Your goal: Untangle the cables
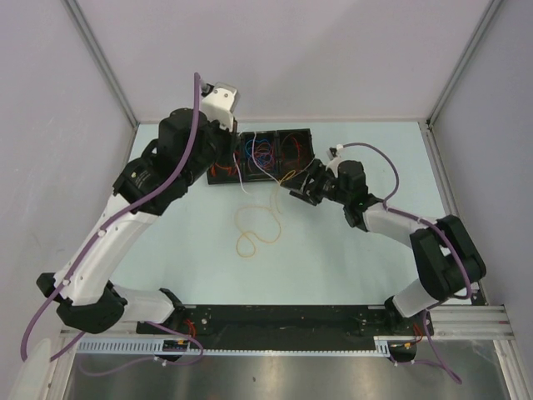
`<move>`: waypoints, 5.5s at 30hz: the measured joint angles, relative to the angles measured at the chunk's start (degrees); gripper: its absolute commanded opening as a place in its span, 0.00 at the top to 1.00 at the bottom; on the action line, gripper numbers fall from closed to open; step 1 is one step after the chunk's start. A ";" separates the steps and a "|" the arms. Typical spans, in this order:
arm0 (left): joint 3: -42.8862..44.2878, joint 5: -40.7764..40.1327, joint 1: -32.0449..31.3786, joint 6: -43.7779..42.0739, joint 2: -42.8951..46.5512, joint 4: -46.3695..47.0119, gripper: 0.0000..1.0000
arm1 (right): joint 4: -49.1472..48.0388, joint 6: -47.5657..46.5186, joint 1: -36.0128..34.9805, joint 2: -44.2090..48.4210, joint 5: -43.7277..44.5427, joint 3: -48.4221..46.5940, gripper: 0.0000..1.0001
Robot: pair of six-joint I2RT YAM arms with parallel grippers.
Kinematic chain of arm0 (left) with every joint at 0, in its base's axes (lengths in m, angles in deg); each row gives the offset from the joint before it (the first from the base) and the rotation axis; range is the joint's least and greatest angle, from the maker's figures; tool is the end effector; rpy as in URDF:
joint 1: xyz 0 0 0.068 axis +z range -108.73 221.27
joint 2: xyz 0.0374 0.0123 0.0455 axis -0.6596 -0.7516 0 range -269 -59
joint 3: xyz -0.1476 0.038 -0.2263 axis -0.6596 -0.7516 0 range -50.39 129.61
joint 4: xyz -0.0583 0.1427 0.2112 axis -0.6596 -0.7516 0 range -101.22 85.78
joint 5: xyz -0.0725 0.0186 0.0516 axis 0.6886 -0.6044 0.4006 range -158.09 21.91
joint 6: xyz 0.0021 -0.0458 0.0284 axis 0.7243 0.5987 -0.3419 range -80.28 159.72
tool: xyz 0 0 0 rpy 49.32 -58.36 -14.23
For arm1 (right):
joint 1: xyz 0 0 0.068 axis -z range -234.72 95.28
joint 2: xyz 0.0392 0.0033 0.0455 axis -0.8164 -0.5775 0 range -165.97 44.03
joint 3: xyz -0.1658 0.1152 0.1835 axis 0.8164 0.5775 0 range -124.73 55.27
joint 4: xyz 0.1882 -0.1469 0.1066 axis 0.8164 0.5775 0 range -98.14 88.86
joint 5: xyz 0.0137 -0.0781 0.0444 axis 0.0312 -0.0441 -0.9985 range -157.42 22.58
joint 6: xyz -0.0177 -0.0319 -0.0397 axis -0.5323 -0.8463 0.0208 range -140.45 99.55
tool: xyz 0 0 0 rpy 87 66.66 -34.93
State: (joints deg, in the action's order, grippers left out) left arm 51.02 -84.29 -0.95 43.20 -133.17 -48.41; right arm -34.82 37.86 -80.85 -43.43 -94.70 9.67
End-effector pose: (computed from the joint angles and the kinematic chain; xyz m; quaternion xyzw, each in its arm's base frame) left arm 0.1859 -0.1551 0.5015 0.1847 0.7784 -0.1245 0.5870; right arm 0.2915 0.1611 0.2307 0.0763 0.7814 0.5354 0.3113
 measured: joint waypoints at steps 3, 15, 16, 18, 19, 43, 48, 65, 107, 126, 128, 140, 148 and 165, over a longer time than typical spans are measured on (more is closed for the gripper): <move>-0.92 0.39 0.00 -0.02 0.28 0.42 1.00 | -1.86 1.62 -0.59 -4.28 0.39 -1.81 0.34; -3.41 2.38 0.00 -0.04 1.22 1.99 1.00 | -2.34 6.21 -2.40 -12.35 6.73 -7.50 0.62; -3.50 2.47 0.00 -0.04 1.36 2.16 1.00 | -2.38 6.29 -2.73 -12.96 7.13 -8.04 0.79; -3.61 2.71 0.00 -0.07 1.62 2.43 1.00 | -2.16 6.78 -3.15 -13.81 7.85 -8.76 0.94; -3.61 2.71 0.00 -0.07 1.70 2.54 1.00 | -1.97 6.45 -3.30 -13.94 8.07 -8.85 1.00; 10.14 -18.60 8.09 -6.43 -7.76 1.18 1.00 | 28.33 -13.88 0.02 12.15 17.79 5.79 1.00; 18.16 -19.69 9.70 -7.58 -11.98 1.29 1.00 | 30.47 -17.31 0.55 12.04 18.69 7.58 1.00; 22.82 -18.29 22.10 -9.31 -22.49 5.31 1.00 | 24.15 -22.16 3.34 7.28 11.76 9.07 1.00; 1.97 -4.81 28.09 1.01 -30.53 19.93 1.00 | 20.96 -22.36 5.51 5.05 5.79 9.27 1.00; -4.00 -1.20 28.48 7.08 -32.85 20.61 1.00 | 20.70 -22.36 6.08 4.46 4.72 9.29 1.00; -4.00 0.28 28.52 7.21 -33.55 21.46 1.00 | 20.61 -22.36 6.14 4.39 4.66 9.29 1.00; -8.79 15.28 33.18 14.10 -35.58 26.62 1.00 | 20.35 -22.36 6.49 3.87 4.00 9.29 1.00; -4.98 10.58 34.71 15.85 -39.34 24.72 1.00 | 20.33 -22.34 6.67 3.67 3.78 9.29 1.00; -2.16 2.60 35.04 15.47 -46.47 32.59 1.00 | 20.22 -22.34 7.17 3.34 2.80 9.29 1.00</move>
State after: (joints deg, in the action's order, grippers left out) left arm 48.85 -81.69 34.09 58.68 -179.64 -15.82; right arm -14.60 15.52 -73.68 -40.08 -91.91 18.96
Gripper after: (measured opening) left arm 0.005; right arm 0.009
